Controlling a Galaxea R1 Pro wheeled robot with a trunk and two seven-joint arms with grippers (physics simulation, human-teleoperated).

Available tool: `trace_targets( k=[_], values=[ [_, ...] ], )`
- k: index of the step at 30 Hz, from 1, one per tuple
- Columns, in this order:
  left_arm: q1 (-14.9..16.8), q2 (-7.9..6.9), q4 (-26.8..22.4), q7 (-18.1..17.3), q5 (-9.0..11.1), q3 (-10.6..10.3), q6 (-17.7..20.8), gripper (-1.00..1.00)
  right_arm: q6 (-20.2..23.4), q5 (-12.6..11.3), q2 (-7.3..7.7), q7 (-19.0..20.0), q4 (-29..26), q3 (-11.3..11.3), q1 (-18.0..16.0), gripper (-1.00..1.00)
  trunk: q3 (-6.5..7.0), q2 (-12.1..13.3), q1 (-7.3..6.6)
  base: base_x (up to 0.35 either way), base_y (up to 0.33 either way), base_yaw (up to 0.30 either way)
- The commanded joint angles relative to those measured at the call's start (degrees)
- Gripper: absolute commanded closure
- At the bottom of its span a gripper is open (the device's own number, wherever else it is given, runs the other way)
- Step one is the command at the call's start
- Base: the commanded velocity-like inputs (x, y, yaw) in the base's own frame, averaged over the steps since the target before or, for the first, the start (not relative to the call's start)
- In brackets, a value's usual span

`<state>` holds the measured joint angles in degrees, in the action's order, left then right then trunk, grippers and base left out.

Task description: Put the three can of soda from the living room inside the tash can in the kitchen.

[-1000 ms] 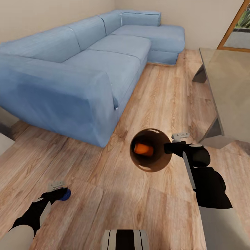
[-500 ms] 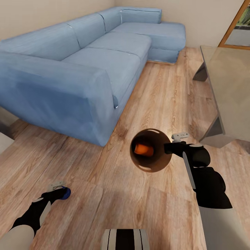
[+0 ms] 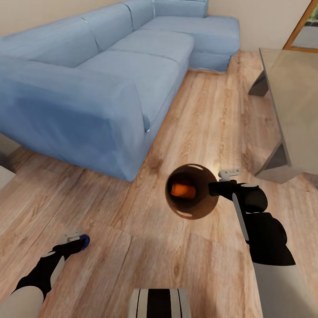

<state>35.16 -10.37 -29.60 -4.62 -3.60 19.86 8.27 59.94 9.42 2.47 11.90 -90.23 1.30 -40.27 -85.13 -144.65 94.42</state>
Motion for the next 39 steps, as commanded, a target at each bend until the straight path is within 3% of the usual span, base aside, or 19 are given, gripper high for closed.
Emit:
trace_targets(
  k=[1,11,12,27,39],
  values=[
    [0.0,0.00,0.0,0.0,0.0,0.0,0.0,-1.00,0.1,-1.1,-0.01,0.3,-0.1,0.0,0.0,1.00,-0.22,0.0,0.01,0.000,0.000,0.000],
    [0.0,0.00,-0.4,-0.1,0.0,0.0,-0.2,-1.00,0.1,-1.1,-0.01,0.3,0.0,0.0,0.0,1.00,-0.44,0.0,0.04,0.000,0.000,0.000],
    [0.0,0.00,-0.5,-0.2,0.0,0.0,-0.2,1.00,0.1,-1.1,-0.01,0.3,0.0,0.0,0.0,1.00,-0.44,0.0,0.04,0.000,0.000,0.000],
    [-0.1,0.00,-0.6,-0.3,0.0,0.0,-0.3,1.00,0.1,-1.2,-0.01,0.3,0.1,0.6,0.0,1.00,-0.44,0.0,0.04,0.000,0.000,0.000],
    [-0.1,0.00,0.0,0.0,-0.4,0.0,0.5,1.00,0.1,-1.2,-0.01,0.3,0.2,1.2,0.2,1.00,2.22,0.1,-0.27,0.000,0.000,0.000]
  ],
)
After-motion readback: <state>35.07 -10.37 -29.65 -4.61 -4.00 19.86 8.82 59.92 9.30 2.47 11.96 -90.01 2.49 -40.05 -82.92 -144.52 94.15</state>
